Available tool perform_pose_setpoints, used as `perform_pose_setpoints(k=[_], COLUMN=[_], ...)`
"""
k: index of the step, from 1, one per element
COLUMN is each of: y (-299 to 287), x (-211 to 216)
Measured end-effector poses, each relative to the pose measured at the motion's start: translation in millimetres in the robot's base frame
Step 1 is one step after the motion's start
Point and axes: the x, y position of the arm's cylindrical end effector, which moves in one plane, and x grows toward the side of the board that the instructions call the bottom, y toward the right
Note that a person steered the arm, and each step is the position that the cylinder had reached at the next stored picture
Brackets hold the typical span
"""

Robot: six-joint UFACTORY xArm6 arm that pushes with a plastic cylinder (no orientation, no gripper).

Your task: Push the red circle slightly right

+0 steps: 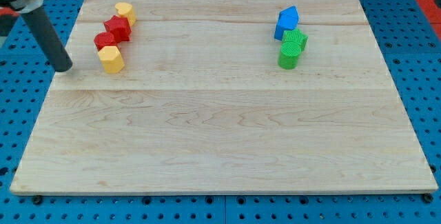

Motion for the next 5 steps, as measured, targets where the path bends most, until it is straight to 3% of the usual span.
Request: perform_pose_setpoints(k=[5], y=[41], x=[-39])
